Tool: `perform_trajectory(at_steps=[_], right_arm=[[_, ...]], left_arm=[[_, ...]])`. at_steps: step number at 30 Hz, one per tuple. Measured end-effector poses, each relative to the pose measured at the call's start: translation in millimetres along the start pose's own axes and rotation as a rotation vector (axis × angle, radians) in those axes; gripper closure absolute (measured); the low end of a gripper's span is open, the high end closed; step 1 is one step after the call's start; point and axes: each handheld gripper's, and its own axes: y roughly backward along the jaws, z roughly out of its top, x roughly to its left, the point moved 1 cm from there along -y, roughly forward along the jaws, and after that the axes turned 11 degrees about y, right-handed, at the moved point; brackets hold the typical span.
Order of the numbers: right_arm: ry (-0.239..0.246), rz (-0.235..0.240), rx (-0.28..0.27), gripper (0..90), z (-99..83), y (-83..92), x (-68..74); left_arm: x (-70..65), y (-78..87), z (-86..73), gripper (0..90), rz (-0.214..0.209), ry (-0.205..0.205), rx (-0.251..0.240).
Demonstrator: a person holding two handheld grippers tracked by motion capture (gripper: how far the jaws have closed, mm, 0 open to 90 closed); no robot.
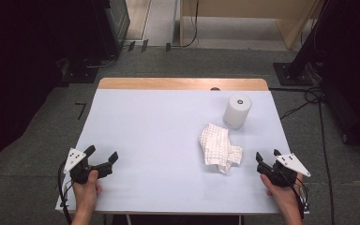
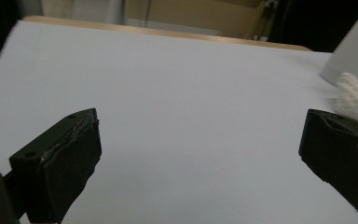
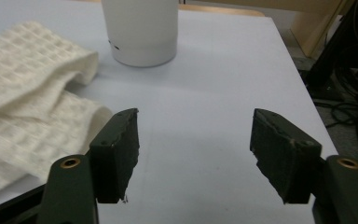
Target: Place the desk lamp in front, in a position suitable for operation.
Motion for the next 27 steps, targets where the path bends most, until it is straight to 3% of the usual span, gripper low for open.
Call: perform_trajectory(at_steps=[3, 7, 8, 10, 17, 19, 27], right_arm=[[-0.007, 0.018, -0.019, 31.9, 2.8, 1.0, 2.7], [-0.002, 0.040, 0.003, 30.9, 8.6, 2.1, 4.1], [-0.014, 0.068, -0.002, 27.7, 13.7, 5.1, 4.6], [-0.019, 0.081, -0.029, 24.2, 17.9, 8.1, 6.5], [-0.023, 0.107, -0.040, 15.1, 28.2, 3.8, 12.9], [-0.003, 0.132, -0.033, 14.8, 35.8, 0.0, 21.7], [0.041, 0.160, -0.050, 14.0, 62.9, -15.6, 46.5]], left_arm=[[-2.8, -1.0, -0.1, 0.0, 0.010, -0.029, 0.006], [-5.7, -0.4, -0.6, 0.7, 0.037, -0.042, -0.013], [-7.0, 0.1, -0.3, 1.8, 0.045, -0.037, -0.033], [-9.3, -0.2, 0.8, 1.8, 0.050, -0.020, -0.042], [-8.9, -5.9, -0.6, 1.8, 0.014, 0.007, -0.019], [-8.9, -11.4, -3.1, 1.7, 0.022, -0.004, -0.004], [-8.4, -13.9, -5.1, 1.7, 0.016, -0.015, 0.013]])
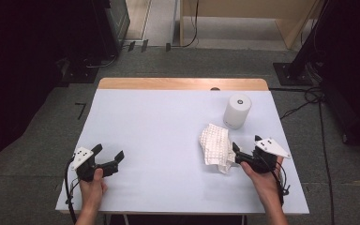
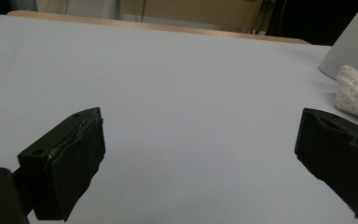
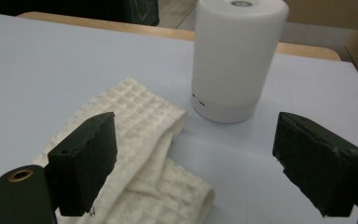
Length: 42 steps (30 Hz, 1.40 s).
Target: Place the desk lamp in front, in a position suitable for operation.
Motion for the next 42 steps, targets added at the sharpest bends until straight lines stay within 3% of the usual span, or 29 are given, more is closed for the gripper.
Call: perform_trajectory(at_steps=[3, 6, 13, 15, 16, 17, 20, 22, 24, 26, 30, 35, 37, 38, 40, 42], right_arm=[[-0.001, 0.017, -0.010, 14.0, 5.5, -6.7, 6.1], [0.005, 0.057, -0.003, 15.4, 3.8, -23.2, 23.7], [0.033, 0.092, 0.139, 20.2, -8.5, -51.7, 47.4], [0.037, 0.096, 0.148, 22.6, -10.6, -54.6, 50.0], [0.057, 0.103, 0.177, 30.4, -14.8, -59.9, 55.0], [0.057, 0.103, 0.177, 30.4, -14.8, -59.9, 55.0], [0.090, 0.090, 0.210, 50.1, -17.4, -63.0, 59.3], [0.100, 0.095, 0.201, 76.5, -18.0, -61.5, 59.0], [0.097, 0.116, 0.185, 80.2, -17.1, -58.2, 58.3], [0.099, 0.126, 0.168, 80.8, -15.9, -55.2, 57.5], [0.102, 0.173, 0.100, 80.7, -5.4, -27.9, 60.8], [0.136, 0.236, 0.086, 76.2, -4.9, -12.2, 70.2], [0.167, 0.230, 0.059, 60.3, -5.2, -10.5, 72.8], [0.167, 0.230, 0.059, 60.3, -5.2, -10.5, 72.8], [0.128, 0.235, 0.042, 32.9, -0.7, -9.4, 71.4], [0.123, 0.211, 0.042, 26.6, 2.8, -9.5, 68.1]], left_arm=[[0.0, 0.2, -0.6, 1.7, 0.000, 0.002, 0.000], [-1.3, 0.6, -1.9, 1.7, 0.007, -0.005, -0.003], [-2.5, -0.2, -2.7, 1.8, 0.009, -0.007, 0.003], [-2.3, -0.3, -2.6, 1.8, 0.010, -0.005, 0.004], [-2.2, -0.4, -2.7, 1.8, 0.011, -0.003, 0.006], [-2.2, -0.4, -2.7, 1.8, 0.011, -0.003, 0.006], [-2.3, -0.4, -2.8, 1.8, 0.012, 0.000, 0.006], [-1.9, -0.1, -2.8, 1.8, 0.015, 0.001, 0.006], [-1.2, 0.1, -2.6, 1.8, 0.013, 0.002, 0.005], [-0.9, 0.1, -2.5, 1.8, 0.013, 0.006, 0.003], [0.9, 0.6, -1.9, 1.8, 0.009, 0.021, 0.001], [1.7, 0.7, -1.6, 1.8, 0.009, 0.023, 0.003], [1.8, 0.8, -1.7, 1.8, 0.007, 0.026, 0.002], [1.8, 0.8, -1.7, 1.8, 0.007, 0.026, 0.002], [2.2, 1.0, -1.7, 1.8, 0.008, 0.031, 0.000], [2.1, 2.1, -2.0, 1.7, 0.002, 0.031, -0.013]])
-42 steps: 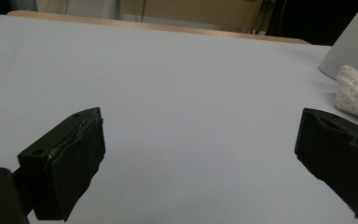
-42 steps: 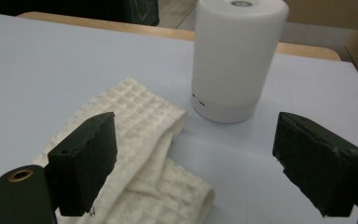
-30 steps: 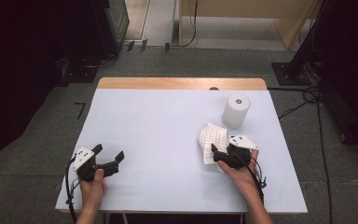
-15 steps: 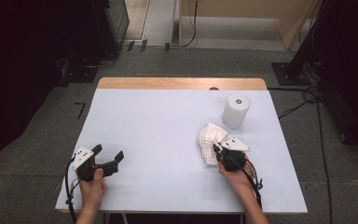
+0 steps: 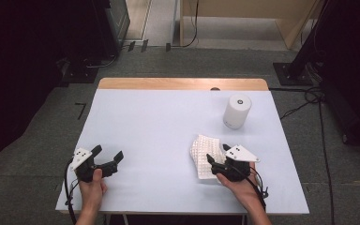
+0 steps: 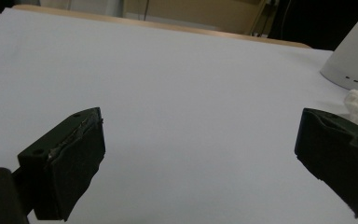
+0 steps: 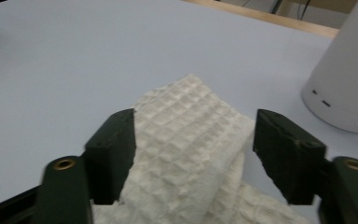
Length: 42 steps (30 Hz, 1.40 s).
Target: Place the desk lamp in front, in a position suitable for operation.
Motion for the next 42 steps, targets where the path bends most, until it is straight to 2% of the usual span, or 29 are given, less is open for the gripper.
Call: perform_trajectory(at_steps=[2, 5, 6, 7, 8, 9, 10, 12, 14, 15, 17, 22, 24, 27, 33, 35, 37, 39, 40, 42], right_arm=[[-0.007, -0.015, -0.006, 25.4, 1.7, 1.3, -3.2], [-0.096, -0.103, -0.048, 19.1, 10.6, 5.1, -23.6], [-0.096, -0.103, -0.048, 19.1, 10.6, 5.1, -23.6], [-0.127, -0.156, -0.055, 16.2, 15.9, 4.8, -33.1], [-0.127, -0.156, -0.055, 16.2, 15.9, 4.8, -33.1], [-0.152, -0.193, -0.060, 14.0, 22.1, 2.7, -42.4], [-0.152, -0.193, -0.060, 14.0, 22.1, 2.7, -42.4], [-0.163, -0.241, -0.067, 12.9, 32.6, -2.2, -53.1], [-0.166, -0.248, -0.065, 12.9, 36.4, -4.2, -56.2], [-0.155, -0.289, -0.061, 12.9, 43.5, -10.1, -62.7], [-0.163, -0.298, -0.060, 12.9, 45.4, -11.9, -64.5], [-0.190, -0.330, -0.065, 13.0, 53.1, -23.9, -79.2], [-0.217, -0.309, -0.034, 13.0, 56.6, -30.2, -87.5], [-0.242, -0.347, -0.022, 12.9, 58.6, -36.2, -97.5], [-0.245, -0.388, 0.004, 11.9, 61.7, -50.3, -115.0], [-0.248, -0.392, 0.009, 11.7, 62.1, -52.8, -116.8], [-0.252, -0.424, 0.009, 10.9, 61.1, -59.7, -121.7], [-0.252, -0.433, 0.011, 10.9, 60.4, -61.5, -122.5], [-0.262, -0.447, 0.026, 10.9, 58.1, -66.9, -124.3], [-0.263, -0.445, 0.032, 10.5, 56.5, -69.4, -125.3]], left_arm=[[-0.2, 0.6, -0.2, 1.8, 0.004, -0.006, -0.003], [-0.8, -0.8, -0.5, 1.7, 0.013, -0.007, 0.004], [-0.8, -0.8, -0.5, 1.8, 0.013, -0.007, 0.004], [-0.4, -0.8, -0.5, 1.7, 0.012, -0.006, 0.006], [-0.4, -0.8, -0.5, 1.7, 0.012, -0.006, 0.006], [0.2, -0.7, -0.3, 1.8, 0.009, -0.002, 0.007], [0.2, -0.7, -0.3, 1.7, 0.009, -0.002, 0.007], [1.0, -0.7, 0.0, 1.7, 0.006, 0.008, 0.006], [1.2, -0.7, 0.1, 1.8, 0.004, 0.011, 0.004], [1.8, -0.5, 0.3, 1.7, 0.005, 0.013, 0.005], [2.0, -0.5, 0.3, 1.7, 0.004, 0.014, 0.005], [1.7, -0.6, 0.3, 1.7, 0.008, 0.014, 0.006], [1.8, -0.6, 0.4, 1.7, 0.008, 0.015, 0.005], [1.9, -0.6, 0.4, 1.7, 0.009, 0.016, 0.005], [1.4, -1.1, 0.2, 1.7, 0.012, 0.016, 0.004], [1.6, -1.0, 0.2, 1.7, 0.011, 0.017, 0.004], [2.3, -1.1, 0.4, 1.8, 0.005, 0.026, 0.001], [2.6, -1.0, 0.4, 1.7, 0.005, 0.028, 0.001], [2.8, -0.8, 0.5, 1.7, 0.005, 0.029, 0.002], [2.8, -0.9, 0.5, 1.7, 0.004, 0.029, 0.003]])
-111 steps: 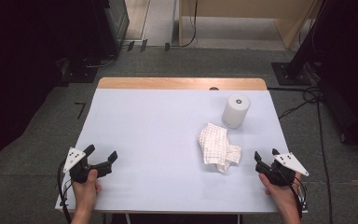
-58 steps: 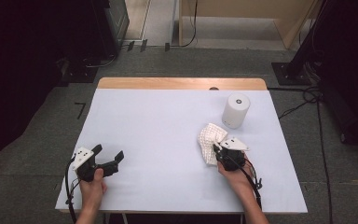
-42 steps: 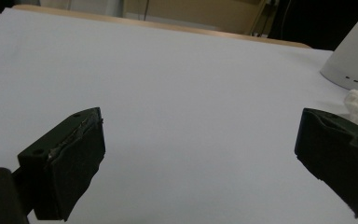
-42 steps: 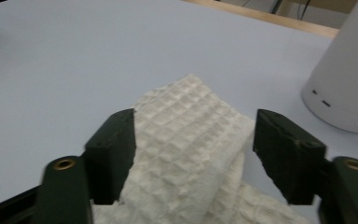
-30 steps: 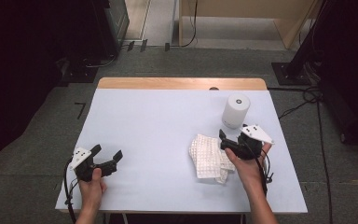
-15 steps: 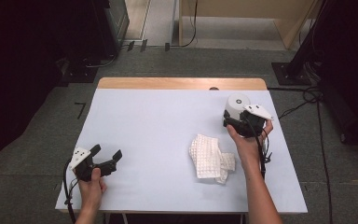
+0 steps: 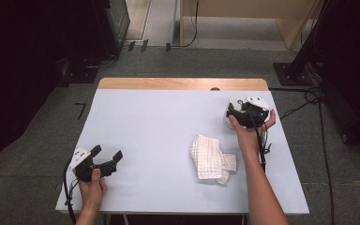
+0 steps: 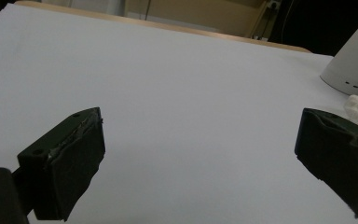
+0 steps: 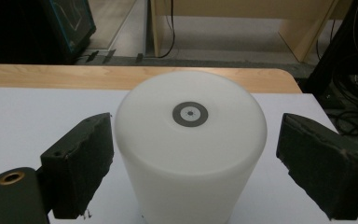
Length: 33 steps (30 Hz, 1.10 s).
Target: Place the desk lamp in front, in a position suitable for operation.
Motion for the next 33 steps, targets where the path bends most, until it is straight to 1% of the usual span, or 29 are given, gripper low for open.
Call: perform_trajectory(at_steps=[2, 5, 7, 10, 15, 18, 21, 23, 24, 26, 27, 28, 30, 31, 32, 33], right_arm=[[0.002, 0.008, 0.011, 8.3, -3.6, -8.1, 0.1], [0.009, 0.004, 0.008, 8.8, -4.4, -11.7, 1.4], [0.013, -0.002, 0.011, 8.2, -5.8, -17.0, 3.0], [0.008, 0.004, 0.025, 7.4, -9.6, -25.5, 2.7], [0.010, 0.002, 0.029, 7.4, -11.3, -29.4, 3.7], [0.011, 0.016, 0.033, 7.8, -12.3, -31.6, 2.0], [0.012, 0.032, 0.030, 8.4, -12.1, -30.8, -1.0], [0.011, 0.031, 0.032, 8.4, -12.3, -30.3, -1.5], [0.020, 0.008, 0.027, 8.4, -12.5, -29.1, -0.6], [0.027, 0.005, 0.026, 8.4, -12.3, -28.2, 0.1], [0.041, 0.022, 0.009, 8.4, -10.2, -24.8, 2.4], [0.041, 0.022, 0.009, 8.4, -10.2, -24.8, 2.4], [0.051, 0.040, -0.020, 8.5, -4.5, -17.0, 7.8], [0.051, 0.040, -0.020, 8.5, -4.5, -17.0, 7.8], [0.059, 0.051, -0.030, 8.5, -2.1, -13.5, 10.8], [0.080, 0.074, -0.034, 8.4, 4.0, -7.0, 19.3]], left_arm=[[0.2, -0.3, 0.1, 1.7, -0.001, -0.002, 0.001], [0.5, -0.4, 0.2, 1.7, -0.001, -0.002, 0.003], [0.5, -0.5, 0.2, 1.7, -0.001, 0.001, 0.003], [0.2, -1.1, 0.1, 1.7, -0.004, 0.001, 0.004], [-0.2, -1.3, 0.0, 1.7, -0.003, -0.009, 0.011], [-0.5, -1.6, -0.1, 1.7, -0.003, -0.015, 0.015], [-0.5, -1.6, -0.1, 1.8, -0.005, -0.018, 0.016], [-0.4, -1.7, -0.1, 1.8, -0.006, -0.018, 0.017], [-0.3, -1.8, -0.1, 1.7, -0.006, -0.014, 0.017], [-0.1, -1.9, 0.0, 1.7, -0.007, -0.012, 0.017], [0.0, -2.0, 0.1, 1.7, -0.008, -0.011, 0.017], [0.0, -2.0, 0.1, 1.8, -0.008, -0.011, 0.017], [-0.1, -2.2, 0.1, 1.8, -0.010, -0.011, 0.017], [-0.2, -2.2, 0.1, 1.8, -0.010, -0.011, 0.018], [-0.3, -2.4, 0.1, 1.8, -0.010, -0.013, 0.019], [-0.3, -2.3, 0.1, 1.8, -0.009, -0.016, 0.020]])
